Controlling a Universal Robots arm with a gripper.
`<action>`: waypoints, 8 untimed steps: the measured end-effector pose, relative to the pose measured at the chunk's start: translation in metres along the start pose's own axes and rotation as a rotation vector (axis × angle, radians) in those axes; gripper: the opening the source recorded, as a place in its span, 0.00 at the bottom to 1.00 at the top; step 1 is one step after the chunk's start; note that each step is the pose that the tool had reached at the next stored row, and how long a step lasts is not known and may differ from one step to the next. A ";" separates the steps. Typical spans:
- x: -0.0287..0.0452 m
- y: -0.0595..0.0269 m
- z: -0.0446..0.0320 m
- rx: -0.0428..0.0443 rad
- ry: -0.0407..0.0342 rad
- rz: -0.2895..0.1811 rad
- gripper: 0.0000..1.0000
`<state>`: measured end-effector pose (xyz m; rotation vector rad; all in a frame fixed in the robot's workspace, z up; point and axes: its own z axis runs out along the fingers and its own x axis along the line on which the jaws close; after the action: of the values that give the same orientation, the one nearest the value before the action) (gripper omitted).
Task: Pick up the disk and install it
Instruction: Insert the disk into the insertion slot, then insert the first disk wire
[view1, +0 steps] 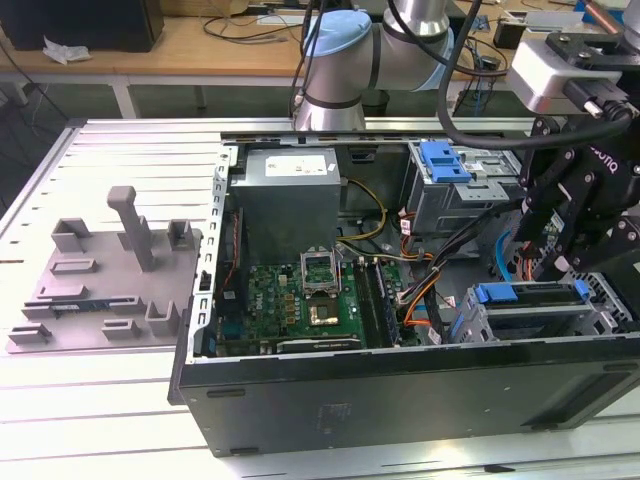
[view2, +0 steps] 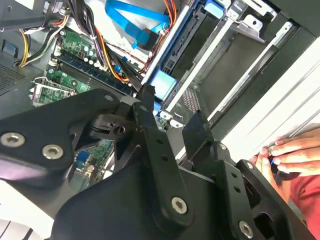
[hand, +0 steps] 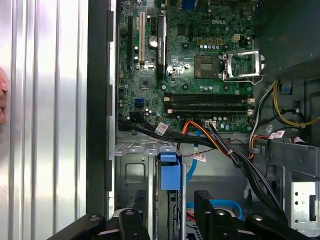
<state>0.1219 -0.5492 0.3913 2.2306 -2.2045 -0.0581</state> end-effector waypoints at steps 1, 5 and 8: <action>0.0000 0.0000 0.0000 0.0000 0.0001 0.000 0.50; 0.0000 0.0001 0.0000 0.0000 0.0000 0.000 0.50; 0.0000 0.0002 0.0000 0.0000 0.0000 0.000 0.50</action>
<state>0.1218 -0.5492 0.3913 2.2307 -2.2045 -0.0581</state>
